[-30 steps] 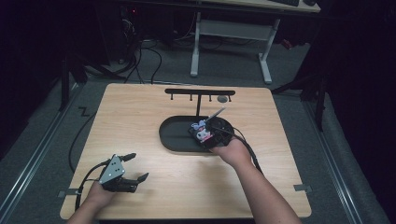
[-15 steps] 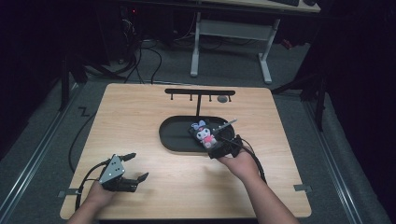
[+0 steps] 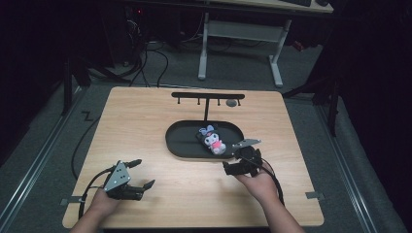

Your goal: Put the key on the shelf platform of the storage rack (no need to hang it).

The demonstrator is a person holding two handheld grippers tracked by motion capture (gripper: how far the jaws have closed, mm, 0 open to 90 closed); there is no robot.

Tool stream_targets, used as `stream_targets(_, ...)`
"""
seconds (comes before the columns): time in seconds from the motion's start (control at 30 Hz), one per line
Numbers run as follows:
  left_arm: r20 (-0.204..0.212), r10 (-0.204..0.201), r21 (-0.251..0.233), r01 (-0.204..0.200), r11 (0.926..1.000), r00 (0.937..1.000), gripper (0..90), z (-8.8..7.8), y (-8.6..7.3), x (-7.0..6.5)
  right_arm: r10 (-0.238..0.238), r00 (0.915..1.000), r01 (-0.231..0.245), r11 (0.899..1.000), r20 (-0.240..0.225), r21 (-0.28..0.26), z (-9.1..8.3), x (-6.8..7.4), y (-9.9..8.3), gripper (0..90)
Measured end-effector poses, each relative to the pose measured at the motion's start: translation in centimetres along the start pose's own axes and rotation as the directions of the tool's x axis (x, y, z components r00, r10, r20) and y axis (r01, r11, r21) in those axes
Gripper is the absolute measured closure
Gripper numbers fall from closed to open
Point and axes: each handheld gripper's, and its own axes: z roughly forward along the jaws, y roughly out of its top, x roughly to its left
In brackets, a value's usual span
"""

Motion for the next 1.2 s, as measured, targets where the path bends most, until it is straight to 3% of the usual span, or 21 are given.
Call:
stream_targets(0.17, -0.004, -0.002, 0.0, 0.002, 1.0, 1.0, 15.4, 0.0, 0.0, 0.0, 0.044, 0.9987, -0.045, 0.998, -0.027, -0.043, -0.3, -0.2, -1.3, 13.8)
stream_targets(0.37, -0.003, 0.0, -0.002, 0.0, 1.0, 1.0, 15.4, 0.0, 0.0, 0.0, 0.061, 0.9975, -0.064, 0.994, -0.034, -0.09, -0.8, -0.2, -2.9, 13.8)
stream_targets(0.53, 0.0, -0.004, -0.005, 0.004, 1.0, 1.0, 15.4, 0.0, 0.0, 0.0, 0.063, 0.9974, -0.068, 0.985, -0.037, -0.156, -1.3, 0.8, -5.3, 12.1)
stream_targets(0.63, -0.003, -0.015, 0.001, 0.015, 0.9999, 0.9999, 15.4, 0.0, 0.0, 0.1, 0.027, 0.9994, -0.03, 0.979, -0.019, -0.202, -1.8, 2.5, -7.3, 10.1)
stream_targets(0.7, -0.002, -0.009, 0.0, 0.009, 1.0, 1.0, 15.4, 0.0, 0.0, 0.1, 0.02, 0.9998, -0.018, 0.968, 0.008, -0.249, -1.9, 3.0, -8.6, 9.9)
stream_targets(0.73, -0.004, -0.004, -0.002, 0.004, 1.0, 1.0, 15.4, 0.1, 0.0, 0.0, 0.02, 0.9998, -0.018, 0.968, 0.008, -0.249, -1.9, 3.0, -8.6, 9.9)
stream_targets(0.77, 0.002, 0.002, 0.008, -0.002, 1.0, 1.0, 15.4, 0.2, 0.1, 0.0, 0.022, 0.9992, -0.031, 0.956, -0.034, -0.291, -1.9, 2.9, -9.9, 8.8)
stream_targets(0.87, -0.001, 0.001, 0.015, -0.001, 0.9999, 1.0, 15.4, 0.3, 0.1, 0.0, 0.041, 0.9971, -0.057, 0.96, -0.064, -0.275, -1.8, 2.3, -10.1, 7.8)
stream_targets(0.9, -0.004, -0.001, 0.015, 0.001, 0.9999, 1.0, 15.4, 0.4, 0.1, 0.0, 0.082, 0.9943, -0.098, 0.955, -0.069, -0.282, -1.8, 1.8, -10.4, 7.9)
stream_targets(0.93, -0.006, -0.001, 0.017, 0.001, 0.9999, 1.0, 15.4, 0.4, 0.2, 0.0, 0.09, 0.9933, -0.107, 0.953, -0.073, -0.284, -1.8, 1.7, -10.4, 7.8)
stream_targets(1.2, 0.003, -0.012, 0.006, 0.012, 0.9999, 0.9999, 15.4, 0.3, 0.1, 0.2, 0.09, 0.9938, -0.106, 0.946, -0.064, -0.307, -1.9, 1.8, -10.1, 7.9)
